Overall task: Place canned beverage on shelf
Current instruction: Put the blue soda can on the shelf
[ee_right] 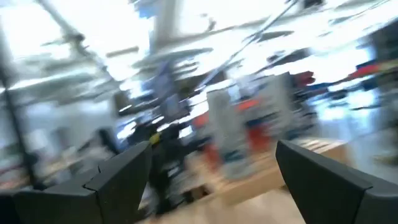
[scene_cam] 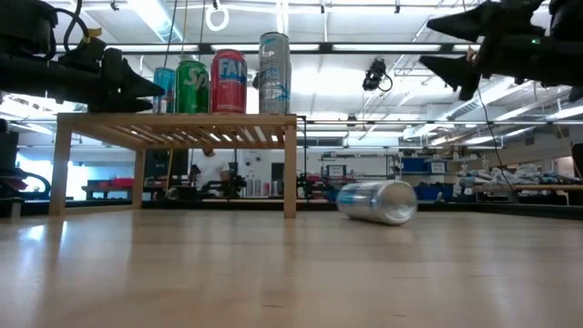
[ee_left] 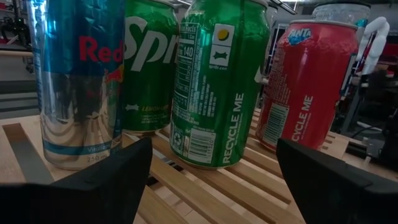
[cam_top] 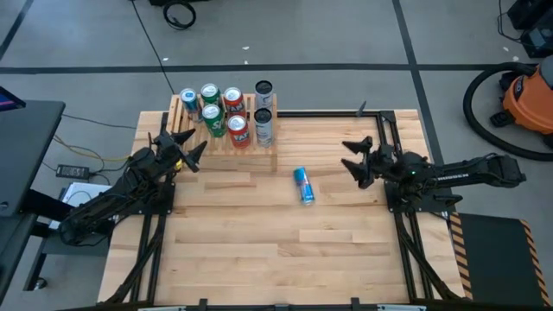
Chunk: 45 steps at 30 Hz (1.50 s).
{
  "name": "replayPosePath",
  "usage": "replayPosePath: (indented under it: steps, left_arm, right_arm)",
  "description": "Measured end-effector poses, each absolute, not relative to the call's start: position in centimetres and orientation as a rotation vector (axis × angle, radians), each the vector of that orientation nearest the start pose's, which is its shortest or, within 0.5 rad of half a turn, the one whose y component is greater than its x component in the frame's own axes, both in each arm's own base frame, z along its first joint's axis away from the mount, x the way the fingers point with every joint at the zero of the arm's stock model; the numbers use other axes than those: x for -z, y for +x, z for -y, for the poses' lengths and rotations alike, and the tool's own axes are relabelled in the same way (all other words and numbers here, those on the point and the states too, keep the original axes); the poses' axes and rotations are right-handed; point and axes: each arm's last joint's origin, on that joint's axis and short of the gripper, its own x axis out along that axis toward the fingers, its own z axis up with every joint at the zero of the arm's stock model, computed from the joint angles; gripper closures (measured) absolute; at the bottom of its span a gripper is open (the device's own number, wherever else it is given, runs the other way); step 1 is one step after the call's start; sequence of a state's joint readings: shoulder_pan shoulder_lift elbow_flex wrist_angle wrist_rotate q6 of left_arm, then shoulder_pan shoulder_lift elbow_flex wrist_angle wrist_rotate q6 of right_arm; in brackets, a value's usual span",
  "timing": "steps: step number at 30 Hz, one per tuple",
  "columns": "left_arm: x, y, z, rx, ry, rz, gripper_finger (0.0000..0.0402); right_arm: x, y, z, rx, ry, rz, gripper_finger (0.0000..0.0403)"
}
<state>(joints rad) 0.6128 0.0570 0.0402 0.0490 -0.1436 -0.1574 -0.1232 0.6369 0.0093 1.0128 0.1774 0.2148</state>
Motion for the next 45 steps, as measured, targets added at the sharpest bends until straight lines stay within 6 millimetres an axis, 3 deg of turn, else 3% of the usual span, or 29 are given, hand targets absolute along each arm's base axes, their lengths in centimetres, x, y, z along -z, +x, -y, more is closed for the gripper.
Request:
replayPosePath:
  steps: [3, 11, 14, 20, 29, 45]
  left_arm:
    - [-17.8, 7.8, -6.0, -0.753, -0.143, 0.094, 0.0053]
    - [-17.7, 7.8, -6.0, -0.754, -0.131, 0.089, 0.0053]
    - [-17.7, 7.8, -6.0, -0.754, -0.126, 0.086, 0.0053]
    - [-17.7, 7.9, -6.0, -0.755, -0.110, 0.079, 0.0053]
    - [-17.7, 7.8, -6.0, -0.755, -0.109, 0.083, 0.0053]
    - [-17.8, 7.8, -6.0, -0.756, -0.105, 0.087, 0.0053]
  right_arm:
    - [-20.2, 12.8, 2.6, 0.413, 0.350, 0.448, 0.0048]
    - [-17.3, 12.9, 3.5, 0.763, 0.503, 0.275, 0.0048]
    - [-16.5, 12.9, 3.4, 0.757, 0.562, 0.213, 0.0048]
    - [-15.5, 13.3, 3.0, 0.571, 0.627, 0.062, 0.0048]
    - [-11.5, 11.8, 2.7, 0.749, 0.796, -0.305, 0.0048]
    - [-11.6, 11.9, 2.5, 0.725, 0.868, -0.572, 0.0048]
